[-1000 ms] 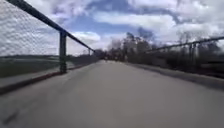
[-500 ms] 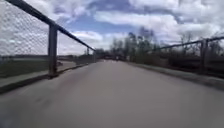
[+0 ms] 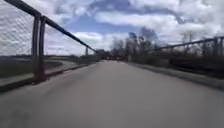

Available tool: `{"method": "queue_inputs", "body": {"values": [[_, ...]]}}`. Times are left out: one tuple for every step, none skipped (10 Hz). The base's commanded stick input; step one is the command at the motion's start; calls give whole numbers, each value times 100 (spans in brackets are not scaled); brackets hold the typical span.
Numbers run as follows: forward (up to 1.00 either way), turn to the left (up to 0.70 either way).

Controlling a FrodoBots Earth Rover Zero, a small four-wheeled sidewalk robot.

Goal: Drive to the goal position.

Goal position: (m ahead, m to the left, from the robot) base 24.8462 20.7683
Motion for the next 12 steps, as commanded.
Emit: {"method": "queue_inputs", "body": {"values": [[95,0],[95,0],[96,0],[95,0],[95,0],[95,0],[95,0],[95,0],[95,0],[95,0],[95,0],[95,0]]}}
